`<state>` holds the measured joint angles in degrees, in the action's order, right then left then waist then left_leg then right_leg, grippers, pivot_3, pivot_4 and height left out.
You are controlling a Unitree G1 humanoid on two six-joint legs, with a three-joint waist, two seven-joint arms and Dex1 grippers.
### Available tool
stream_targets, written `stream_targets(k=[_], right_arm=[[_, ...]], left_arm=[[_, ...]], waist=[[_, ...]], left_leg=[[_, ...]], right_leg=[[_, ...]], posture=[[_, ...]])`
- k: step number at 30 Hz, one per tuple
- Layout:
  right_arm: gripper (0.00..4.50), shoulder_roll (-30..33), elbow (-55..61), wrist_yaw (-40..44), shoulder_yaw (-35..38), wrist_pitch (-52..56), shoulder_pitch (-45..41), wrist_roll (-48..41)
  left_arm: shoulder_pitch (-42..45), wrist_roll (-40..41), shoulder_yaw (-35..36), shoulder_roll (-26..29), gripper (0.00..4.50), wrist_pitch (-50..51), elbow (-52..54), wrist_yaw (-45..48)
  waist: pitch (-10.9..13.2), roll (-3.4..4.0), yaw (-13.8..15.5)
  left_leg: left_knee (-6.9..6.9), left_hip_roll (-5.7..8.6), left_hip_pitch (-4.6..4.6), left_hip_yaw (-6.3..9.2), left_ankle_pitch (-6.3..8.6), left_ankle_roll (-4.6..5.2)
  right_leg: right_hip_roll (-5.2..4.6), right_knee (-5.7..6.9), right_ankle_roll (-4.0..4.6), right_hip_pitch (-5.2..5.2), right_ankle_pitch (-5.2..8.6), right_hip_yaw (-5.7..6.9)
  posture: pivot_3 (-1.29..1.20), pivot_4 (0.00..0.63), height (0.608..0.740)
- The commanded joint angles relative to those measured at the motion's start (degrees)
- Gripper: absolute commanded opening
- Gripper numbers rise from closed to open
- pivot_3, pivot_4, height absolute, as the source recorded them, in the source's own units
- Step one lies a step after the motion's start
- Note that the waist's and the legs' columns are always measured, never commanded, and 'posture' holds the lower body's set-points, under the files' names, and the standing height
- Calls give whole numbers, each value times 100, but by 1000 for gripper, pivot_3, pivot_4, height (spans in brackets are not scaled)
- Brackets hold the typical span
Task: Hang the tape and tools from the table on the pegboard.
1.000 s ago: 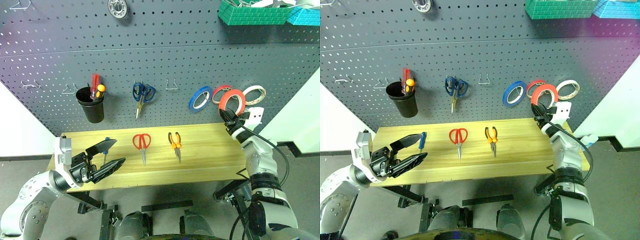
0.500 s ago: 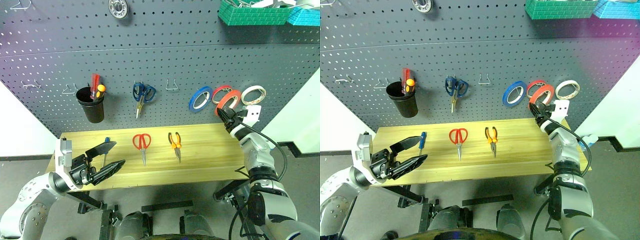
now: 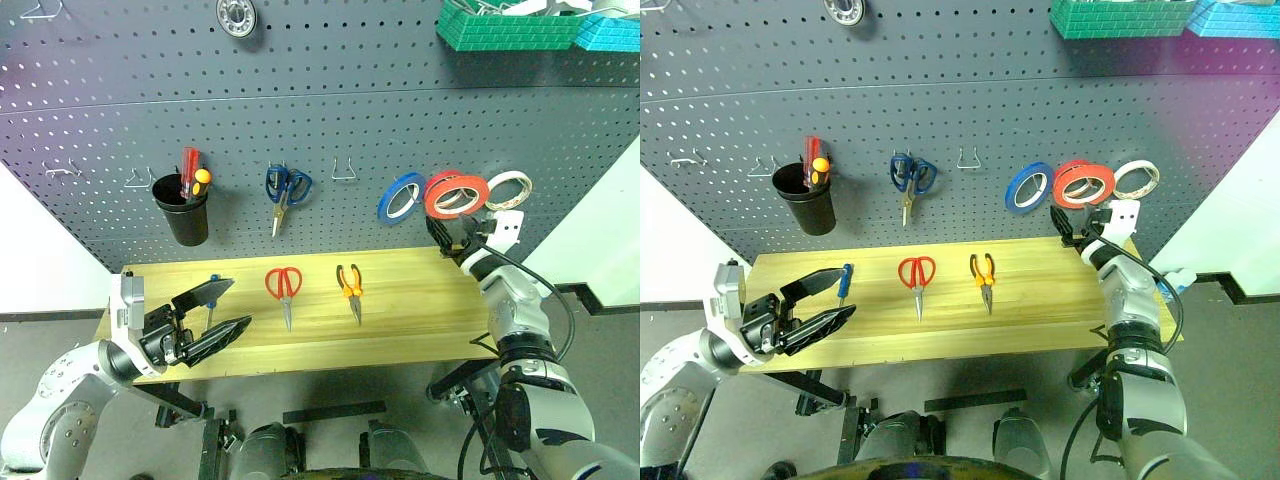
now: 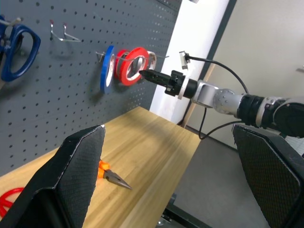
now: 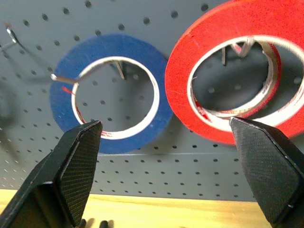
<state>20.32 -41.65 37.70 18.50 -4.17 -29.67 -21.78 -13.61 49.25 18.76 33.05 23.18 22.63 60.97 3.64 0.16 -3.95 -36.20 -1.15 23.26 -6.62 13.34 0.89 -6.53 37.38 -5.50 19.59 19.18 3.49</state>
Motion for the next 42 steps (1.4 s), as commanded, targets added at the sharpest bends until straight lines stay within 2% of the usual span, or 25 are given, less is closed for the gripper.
stream_targets(k=[1,11,15,28,35,42], right_arm=[[4478,48,662,166,74,195,181,-258],[4478,-107,3172,559,-332,1680,1731,-958],[4478,-180,3706,609,-530,2043,2054,-1121],[4478,234,4135,1518,-827,2463,2546,-1342],[4478,59,3940,1324,-1109,2150,2593,-869],[4478,232,3766,1671,-1148,2043,2562,-822]], left_arm=[[59,1,1,44,4500,-59,98,9],[-6,88,79,71,4500,9,167,-17],[-28,138,93,82,4500,50,192,-19],[-9,151,131,166,4500,106,179,3],[-63,117,103,170,4500,126,223,-7],[-29,77,111,231,4500,89,119,73]], waist=[[0,0,3],[-3,0,9],[-8,0,10],[-21,-11,137],[-34,-19,143],[-43,-23,149]], left_leg=[[0,0,0,0,0,0],[2,-2,-1,4,18,20],[2,-3,-2,5,25,15],[1,-2,-3,5,32,17],[3,-2,-3,6,33,16],[4,0,-1,6,34,17]], right_leg=[[0,0,0,0,0,0],[-2,0,0,-1,0,1],[-2,0,1,-1,0,1],[-5,-5,4,0,1,2],[-9,-6,6,11,2,2],[-14,-7,22,24,10,2]], posture=[[-5,0,740],[-2,0,740],[-8,0,740],[-10,0,740],[-8,0,740],[-5,0,740]])
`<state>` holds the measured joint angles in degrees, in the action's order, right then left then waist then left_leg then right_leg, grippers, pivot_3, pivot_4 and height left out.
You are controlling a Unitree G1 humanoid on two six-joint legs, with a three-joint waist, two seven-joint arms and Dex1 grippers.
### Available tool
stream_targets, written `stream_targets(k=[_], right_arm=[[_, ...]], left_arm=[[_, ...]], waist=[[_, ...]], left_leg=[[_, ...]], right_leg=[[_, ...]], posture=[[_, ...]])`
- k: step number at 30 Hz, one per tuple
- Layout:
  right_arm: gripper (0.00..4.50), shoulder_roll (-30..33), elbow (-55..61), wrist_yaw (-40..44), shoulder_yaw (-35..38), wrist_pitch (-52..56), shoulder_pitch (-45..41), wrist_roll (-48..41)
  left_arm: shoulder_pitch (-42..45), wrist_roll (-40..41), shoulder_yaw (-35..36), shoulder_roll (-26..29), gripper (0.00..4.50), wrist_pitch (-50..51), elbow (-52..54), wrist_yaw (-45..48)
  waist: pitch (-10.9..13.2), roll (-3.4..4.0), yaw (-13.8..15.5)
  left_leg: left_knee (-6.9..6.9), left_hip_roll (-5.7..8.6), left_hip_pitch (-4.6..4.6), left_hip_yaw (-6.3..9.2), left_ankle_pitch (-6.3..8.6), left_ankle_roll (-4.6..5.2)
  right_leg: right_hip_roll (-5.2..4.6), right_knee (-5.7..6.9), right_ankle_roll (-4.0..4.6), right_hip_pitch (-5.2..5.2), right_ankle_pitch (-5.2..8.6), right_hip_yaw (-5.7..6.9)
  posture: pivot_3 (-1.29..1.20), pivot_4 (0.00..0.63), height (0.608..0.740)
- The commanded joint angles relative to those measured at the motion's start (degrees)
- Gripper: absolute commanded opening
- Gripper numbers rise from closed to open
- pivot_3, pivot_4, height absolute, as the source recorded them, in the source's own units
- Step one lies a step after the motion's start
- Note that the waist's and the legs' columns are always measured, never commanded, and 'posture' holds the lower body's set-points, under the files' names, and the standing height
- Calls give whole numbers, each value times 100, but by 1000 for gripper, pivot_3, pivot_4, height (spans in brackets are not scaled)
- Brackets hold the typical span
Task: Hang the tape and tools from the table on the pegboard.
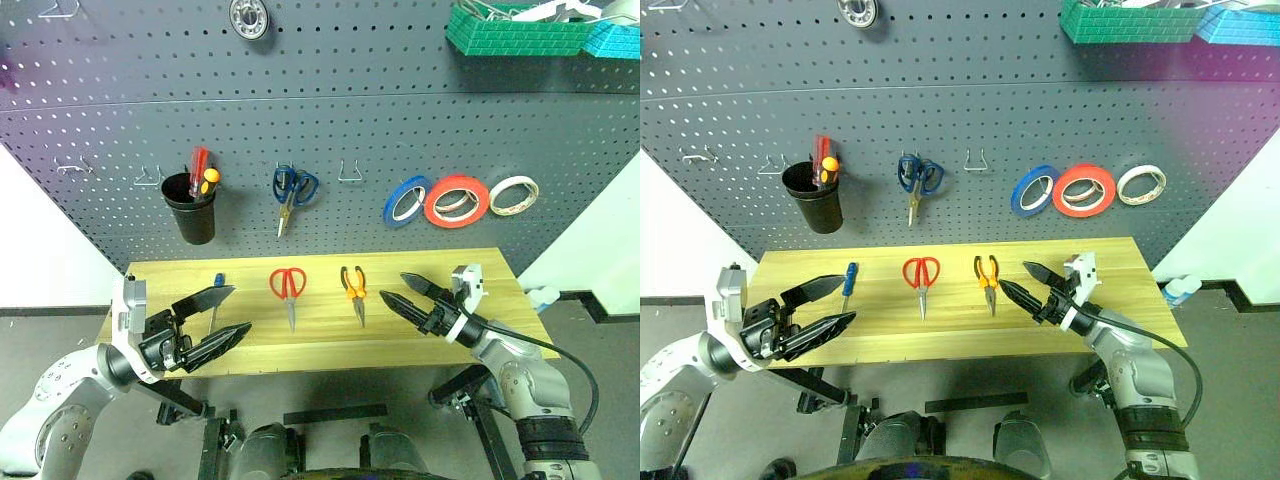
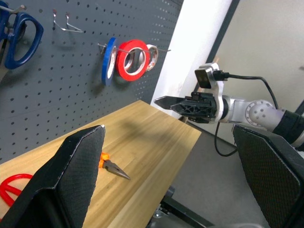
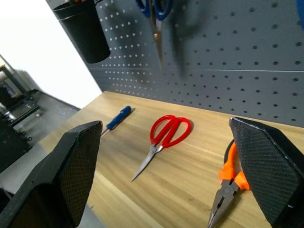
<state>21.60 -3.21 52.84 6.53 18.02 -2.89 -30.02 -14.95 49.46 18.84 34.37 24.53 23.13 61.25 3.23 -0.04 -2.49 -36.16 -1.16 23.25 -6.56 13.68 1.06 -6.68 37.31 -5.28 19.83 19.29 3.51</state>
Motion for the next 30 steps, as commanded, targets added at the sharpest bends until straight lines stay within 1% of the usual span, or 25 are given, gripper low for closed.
stream_targets(k=[1,4,8,13,19,23,26,30], right_arm=[[4478,100,-147,170,89,-150,-168,-35],[4478,118,-141,249,26,-262,-154,35],[4478,20,-343,216,33,-379,-162,77],[4478,-166,-229,165,-82,-354,-95,46],[4478,-215,-350,153,-119,-449,-156,116],[4478,-288,-76,-43,-165,-222,-180,28],[4478,-361,180,-309,7,116,-304,-272],[4478,-105,346,-214,-180,154,-269,-56]], left_arm=[[128,55,92,90,4500,-52,62,35],[156,77,83,54,4500,-49,94,-41],[139,45,59,15,4500,-71,102,-75],[122,-7,33,9,4500,-97,104,-80],[149,51,33,20,4500,-32,163,-119],[172,73,62,60,4500,-1,167,-154],[166,39,61,89,4500,27,171,-211],[205,24,35,80,4500,66,178,-318]], waist=[[-3,-5,2],[-3,-5,2],[-5,-5,1],[-6,-5,0],[-6,-5,1],[-6,-5,2],[-6,-4,-5],[-6,-5,4]], left_leg=[[0,0,0,0,0,0],[0,0,0,0,0,0],[1,1,1,0,0,0],[2,0,1,0,0,0],[2,1,1,0,0,0],[3,0,1,0,0,0],[4,1,2,0,0,0],[5,1,5,0,1,-1]], right_leg=[[0,0,0,0,0,0],[-1,0,1,0,0,0],[-1,0,0,1,0,0],[-1,0,0,1,0,0],[-3,-1,0,3,0,0],[-3,0,1,4,0,0],[-3,0,1,6,0,-1],[-4,-1,1,12,0,-2]], posture=[[-11,0,740],[-8,0,740],[-4,0,740],[0,0,740],[-2,0,740],[1,0,740],[-1,0,740],[-2,0,740]])
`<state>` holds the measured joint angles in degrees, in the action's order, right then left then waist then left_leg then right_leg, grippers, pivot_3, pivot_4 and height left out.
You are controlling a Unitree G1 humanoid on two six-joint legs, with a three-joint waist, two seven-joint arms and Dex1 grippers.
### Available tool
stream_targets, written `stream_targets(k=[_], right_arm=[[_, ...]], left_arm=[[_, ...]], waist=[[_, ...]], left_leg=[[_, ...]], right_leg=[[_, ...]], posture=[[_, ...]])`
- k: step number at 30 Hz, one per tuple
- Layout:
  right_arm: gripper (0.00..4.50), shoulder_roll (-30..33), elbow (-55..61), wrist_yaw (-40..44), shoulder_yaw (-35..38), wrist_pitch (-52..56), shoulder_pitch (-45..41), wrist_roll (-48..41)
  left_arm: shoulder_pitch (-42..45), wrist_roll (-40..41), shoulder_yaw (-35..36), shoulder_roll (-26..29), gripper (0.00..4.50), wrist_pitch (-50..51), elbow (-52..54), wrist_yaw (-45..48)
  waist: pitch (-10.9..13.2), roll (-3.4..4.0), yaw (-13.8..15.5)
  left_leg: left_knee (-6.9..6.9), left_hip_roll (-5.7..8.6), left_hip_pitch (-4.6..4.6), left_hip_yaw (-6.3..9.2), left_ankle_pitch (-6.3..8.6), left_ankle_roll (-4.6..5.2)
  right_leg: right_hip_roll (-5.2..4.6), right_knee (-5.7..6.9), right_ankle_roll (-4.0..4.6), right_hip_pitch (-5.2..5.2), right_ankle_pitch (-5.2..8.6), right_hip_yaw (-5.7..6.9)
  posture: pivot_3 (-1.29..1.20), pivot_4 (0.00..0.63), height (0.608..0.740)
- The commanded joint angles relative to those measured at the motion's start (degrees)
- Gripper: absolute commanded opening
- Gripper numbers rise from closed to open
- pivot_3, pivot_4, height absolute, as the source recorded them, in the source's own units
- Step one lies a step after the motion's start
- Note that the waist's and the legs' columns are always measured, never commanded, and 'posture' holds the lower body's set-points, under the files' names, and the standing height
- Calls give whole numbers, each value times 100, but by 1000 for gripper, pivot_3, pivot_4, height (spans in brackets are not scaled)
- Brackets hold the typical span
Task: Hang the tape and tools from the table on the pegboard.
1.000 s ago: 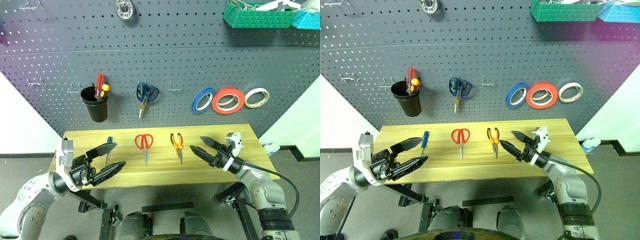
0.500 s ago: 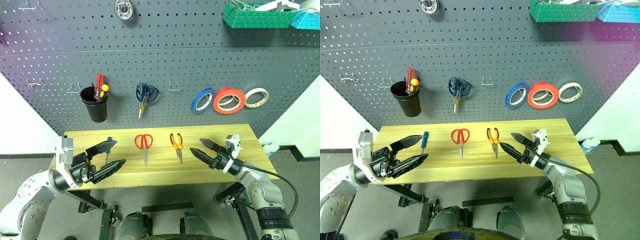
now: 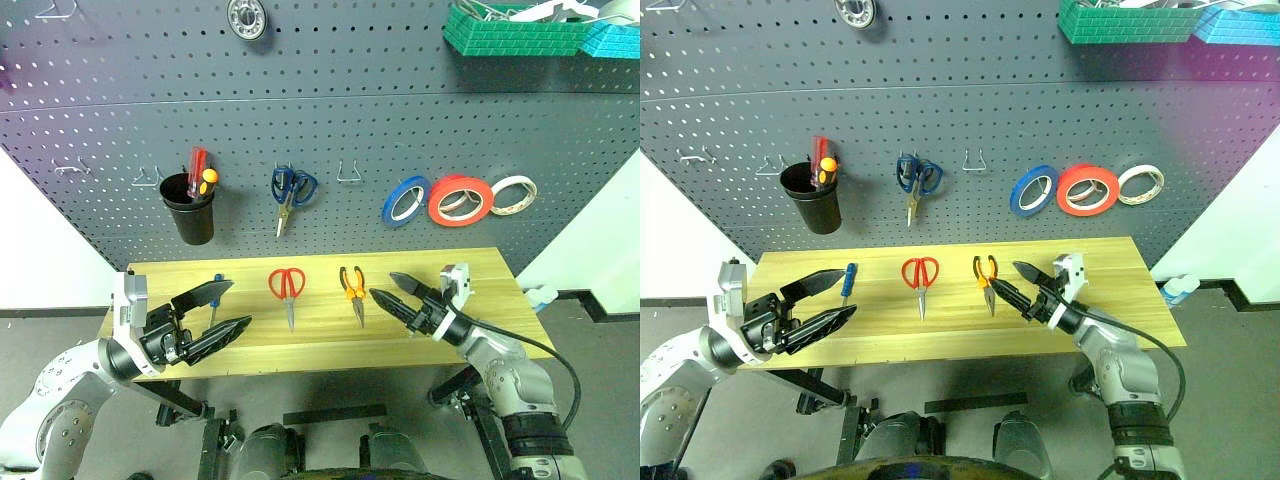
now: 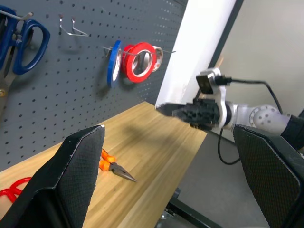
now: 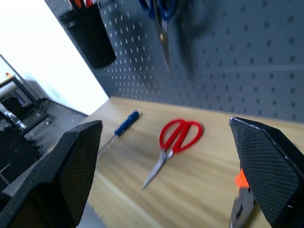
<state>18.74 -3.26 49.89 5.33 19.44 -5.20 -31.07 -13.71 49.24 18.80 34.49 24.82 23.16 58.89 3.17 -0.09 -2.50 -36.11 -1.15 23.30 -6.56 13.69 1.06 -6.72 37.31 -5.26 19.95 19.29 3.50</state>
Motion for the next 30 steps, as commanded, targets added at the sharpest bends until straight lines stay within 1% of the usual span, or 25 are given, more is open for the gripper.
stream_targets(k=[1,4,6,8,9,11,13,16,18,20,22,25,28,30], right_arm=[[4478,251,381,116,-103,22,-18,95],[4478,498,300,225,-78,-5,-61,173],[4478,665,209,230,-200,-241,-81,487],[4478,643,179,186,-124,-147,-146,386],[4478,684,130,194,-199,-179,-169,495],[4478,753,-79,71,-457,-526,-198,1022],[4478,594,-440,-305,-505,-248,-423,1166],[4478,315,-684,-764,-706,-314,-642,1522],[4478,102,-822,-1079,-1008,-454,-787,1932],[4478,-166,-1005,-1506,-1051,-217,-966,2084],[4478,-333,-1045,-1752,-1160,-98,-1060,2252],[4478,-680,-1083,-2195,-1212,239,-1248,2371],[4478,-997,-1293,-2765,-1146,946,-1544,2488],[4478,-1098,-1461,-2993,-1118,1242,-1693,2553]], left_arm=[[94,50,29,73,4500,53,185,-109],[204,-38,-70,42,4500,85,126,-237],[249,-48,-92,22,4500,126,140,-331],[262,-42,-83,15,4500,145,163,-402],[243,-18,-78,22,4500,160,205,-427],[166,32,-64,53,4500,187,287,-450],[62,64,15,81,4500,206,334,-455],[-88,65,141,134,4500,195,399,-432],[-179,79,225,200,4500,216,459,-412],[-232,109,293,241,4500,229,517,-433],[-293,153,369,254,4500,241,589,-477],[-424,145,449,282,4500,256,668,-474],[-561,184,530,288,4500,257,716,-478],[-619,192,546,290,4500,245,752,-485]], waist=[[-1,-2,15],[-2,-3,28],[-2,-2,20],[-2,-3,12],[-2,-3,4],[-2,-3,-5],[-4,-6,-10],[-4,-6,2],[-4,-6,-1],[-4,-6,3],[-4,-6,9],[-5,-8,31],[-5,-8,28],[-6,-9,30]], left_leg=[[1,0,2,0,0,0],[1,2,7,0,0,0],[1,3,7,0,0,0],[0,3,7,0,0,1],[1,3,7,0,0,1],[1,1,7,0,0,0],[1,2,7,-1,-1,1],[-1,1,7,-1,-1,-1],[1,1,7,-1,-2,-2],[1,1,8,-1,-3,-3],[1,2,9,-1,-3,-4],[3,4,12,-1,-3,-4],[6,4,12,-1,-5,-8],[7,4,12,-1,-6,-9]], right_leg=[[0,0,0,1,0,0],[-2,-2,0,6,0,1],[-2,-2,0,6,0,1],[-2,-2,0,7,0,1],[-2,-1,0,6,0,1],[1,-1,-1,7,-1,1],[1,-1,-1,6,0,1],[1,0,0,7,0,1],[2,1,0,9,0,1],[2,1,0,11,0,1],[1,1,0,11,0,0],[0,1,-1,13,-1,1],[2,3,-2,15,-1,1],[2,4,-2,16,-1,1]], posture=[[-3,0,740],[0,0,740],[0,0,740],[0,0,740],[2,0,740],[5,0,740],[5,0,740],[22,0,740],[33,0,740],[38,0,740],[52,0,740],[66,0,740],[78,0,740],[88,0,740]])
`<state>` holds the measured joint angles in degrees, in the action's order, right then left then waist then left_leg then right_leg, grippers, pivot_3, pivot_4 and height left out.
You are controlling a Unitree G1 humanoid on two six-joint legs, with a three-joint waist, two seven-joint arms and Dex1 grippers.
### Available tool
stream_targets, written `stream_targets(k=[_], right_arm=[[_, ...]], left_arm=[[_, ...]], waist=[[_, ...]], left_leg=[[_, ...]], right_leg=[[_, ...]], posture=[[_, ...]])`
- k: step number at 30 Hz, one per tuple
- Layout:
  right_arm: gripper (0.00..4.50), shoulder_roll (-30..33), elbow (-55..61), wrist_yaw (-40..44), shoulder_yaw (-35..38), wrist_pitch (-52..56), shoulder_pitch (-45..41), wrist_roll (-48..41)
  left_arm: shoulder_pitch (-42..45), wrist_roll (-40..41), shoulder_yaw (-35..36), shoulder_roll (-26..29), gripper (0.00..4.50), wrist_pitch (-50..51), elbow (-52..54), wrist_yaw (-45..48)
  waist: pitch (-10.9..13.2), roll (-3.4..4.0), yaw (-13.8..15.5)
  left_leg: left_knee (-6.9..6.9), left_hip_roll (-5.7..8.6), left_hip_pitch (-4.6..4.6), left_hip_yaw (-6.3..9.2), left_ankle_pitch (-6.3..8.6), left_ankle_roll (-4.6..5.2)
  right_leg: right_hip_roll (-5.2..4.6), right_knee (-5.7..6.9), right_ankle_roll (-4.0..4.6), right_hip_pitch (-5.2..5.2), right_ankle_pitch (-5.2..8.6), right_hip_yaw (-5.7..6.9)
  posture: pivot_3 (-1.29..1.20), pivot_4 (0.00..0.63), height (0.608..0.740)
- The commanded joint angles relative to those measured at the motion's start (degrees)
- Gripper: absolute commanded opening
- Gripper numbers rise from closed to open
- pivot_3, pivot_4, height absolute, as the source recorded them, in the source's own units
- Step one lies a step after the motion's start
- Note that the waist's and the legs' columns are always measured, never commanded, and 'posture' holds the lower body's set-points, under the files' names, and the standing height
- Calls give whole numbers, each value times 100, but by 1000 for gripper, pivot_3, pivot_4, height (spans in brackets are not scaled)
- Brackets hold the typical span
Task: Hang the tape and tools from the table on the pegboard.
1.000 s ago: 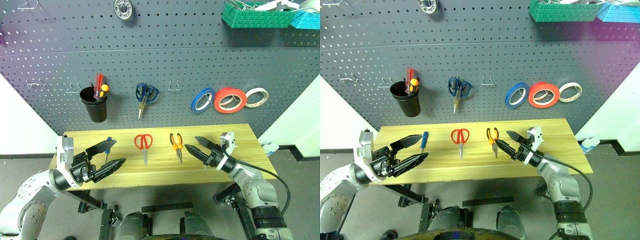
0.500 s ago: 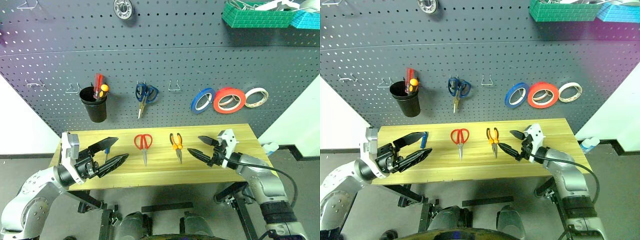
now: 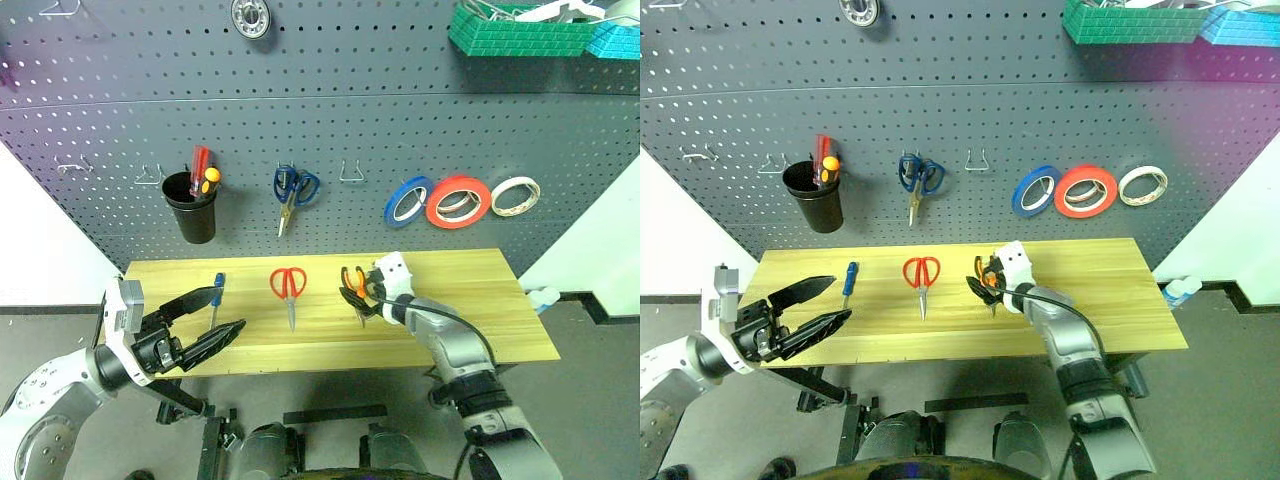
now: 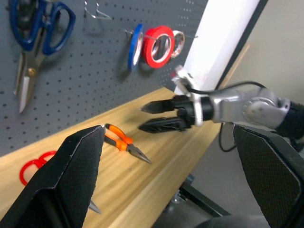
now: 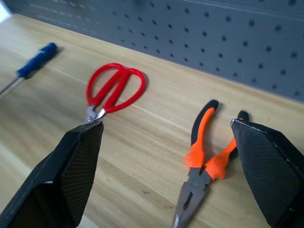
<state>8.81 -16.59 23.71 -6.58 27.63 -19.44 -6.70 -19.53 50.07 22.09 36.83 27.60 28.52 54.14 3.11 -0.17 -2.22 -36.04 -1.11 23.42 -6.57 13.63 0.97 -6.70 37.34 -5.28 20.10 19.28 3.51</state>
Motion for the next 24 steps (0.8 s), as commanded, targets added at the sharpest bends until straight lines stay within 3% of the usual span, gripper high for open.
stream_targets(k=[1,7,24], right_arm=[[4478,-143,-228,-496,29,512,-349,201],[4478,-487,-870,-1294,101,797,-814,477],[4478,-988,-2512,-2252,405,824,-1927,623]], left_arm=[[-49,116,221,56,4500,-32,227,-19],[-121,137,245,57,4500,-2,289,-27],[-245,115,281,95,4500,-4,256,103]], waist=[[0,0,7],[0,-1,27],[5,5,34]], left_leg=[[0,0,0,0,0,0],[6,2,2,-2,-1,-3],[12,2,3,-5,-2,-4]], right_leg=[[0,0,0,1,0,0],[3,0,-1,7,0,0],[6,-1,-12,11,-6,0]], posture=[[88,0,740],[96,7,740],[102,30,740]])
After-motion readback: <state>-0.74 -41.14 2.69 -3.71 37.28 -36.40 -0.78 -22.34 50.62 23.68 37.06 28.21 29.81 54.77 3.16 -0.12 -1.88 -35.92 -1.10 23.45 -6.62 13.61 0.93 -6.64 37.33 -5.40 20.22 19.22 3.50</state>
